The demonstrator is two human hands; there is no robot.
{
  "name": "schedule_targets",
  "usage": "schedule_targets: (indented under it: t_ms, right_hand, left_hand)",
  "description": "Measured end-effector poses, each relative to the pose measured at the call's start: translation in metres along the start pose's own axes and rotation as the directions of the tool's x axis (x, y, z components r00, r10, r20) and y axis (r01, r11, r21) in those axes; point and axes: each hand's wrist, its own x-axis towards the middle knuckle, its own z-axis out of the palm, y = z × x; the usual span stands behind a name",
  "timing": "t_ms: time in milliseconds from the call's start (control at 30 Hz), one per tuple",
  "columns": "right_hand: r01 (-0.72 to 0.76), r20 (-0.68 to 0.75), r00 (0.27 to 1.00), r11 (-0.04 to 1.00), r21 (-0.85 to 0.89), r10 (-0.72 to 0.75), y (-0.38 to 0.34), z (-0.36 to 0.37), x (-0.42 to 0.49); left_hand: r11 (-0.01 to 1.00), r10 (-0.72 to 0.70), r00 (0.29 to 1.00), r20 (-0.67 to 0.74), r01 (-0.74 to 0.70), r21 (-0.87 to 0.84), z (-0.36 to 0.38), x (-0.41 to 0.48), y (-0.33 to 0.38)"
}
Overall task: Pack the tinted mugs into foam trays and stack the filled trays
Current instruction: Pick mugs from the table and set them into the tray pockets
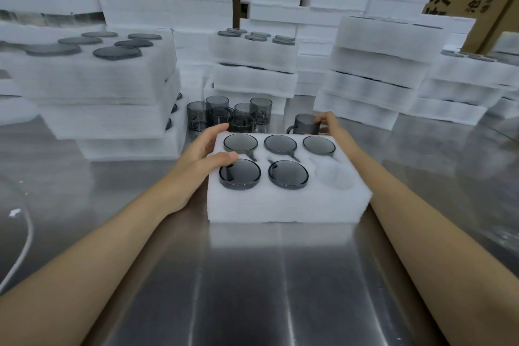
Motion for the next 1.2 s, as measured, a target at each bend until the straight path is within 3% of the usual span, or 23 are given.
schedule_targets:
  t_ms: [133, 233, 367, 500, 667, 800, 867, 1000, 1133, 1200]
  right_hand:
    - [0.052, -0.155, 0.987, 0.999, -0.015, -0.054, 0.006, -0.013, -0.028]
    - [0.068, -0.368, 0.929, 0.996, 0.058, -0.042, 0.003, -0.017, -0.052]
    - [0.129, -0.504, 0.863, 0.982, 0.138, -0.043, -0.005, -0.016, -0.085]
    - [0.158, -0.5, 0.865, 0.968, 0.196, -0.04, -0.018, -0.015, -0.1]
    - [0.09, -0.357, 0.932, 0.91, 0.405, 0.067, -0.042, -0.018, -0.103]
    - [0.13, -0.294, 0.956, 0.865, 0.484, 0.02, -0.058, -0.022, -0.111]
    - [0.146, -0.265, 0.964, 0.9, 0.41, -0.035, -0.062, -0.027, -0.114]
    - [0.264, -0.222, 0.938, 0.964, -0.041, -0.266, -0.064, -0.032, -0.123]
    - [0.322, -0.021, 0.921, 0.792, -0.519, -0.389, -0.063, -0.028, -0.132]
    - [0.328, 0.079, 0.93, 0.715, -0.617, -0.359, -0.062, -0.029, -0.133]
  left_hand:
    - [1.0, -0.008, 1.0, 0.012, 0.008, 0.002, -0.002, 0.001, -0.001]
    - [1.0, -0.016, 1.0, 0.014, 0.017, -0.012, -0.001, 0.0, 0.0]
    - [1.0, -0.025, 1.0, 0.012, 0.025, 0.003, -0.002, 0.001, 0.0]
    - [1.0, -0.025, 0.999, -0.03, 0.025, 0.0, 0.001, 0.002, -0.002]
    - [0.999, -0.027, 0.995, -0.1, 0.024, -0.04, 0.001, 0.002, 0.001]
    - [0.997, -0.022, 0.991, -0.129, 0.012, -0.08, 0.001, 0.003, 0.001]
    - [0.995, -0.027, 0.987, -0.16, 0.011, -0.097, 0.001, 0.004, 0.001]
    - [0.989, -0.057, 0.977, -0.207, 0.027, -0.146, 0.001, 0.005, 0.002]
    - [0.989, -0.076, 0.98, -0.182, 0.051, -0.14, 0.001, 0.004, 0.003]
    - [0.989, -0.07, 0.982, -0.173, 0.047, -0.137, 0.002, 0.004, 0.002]
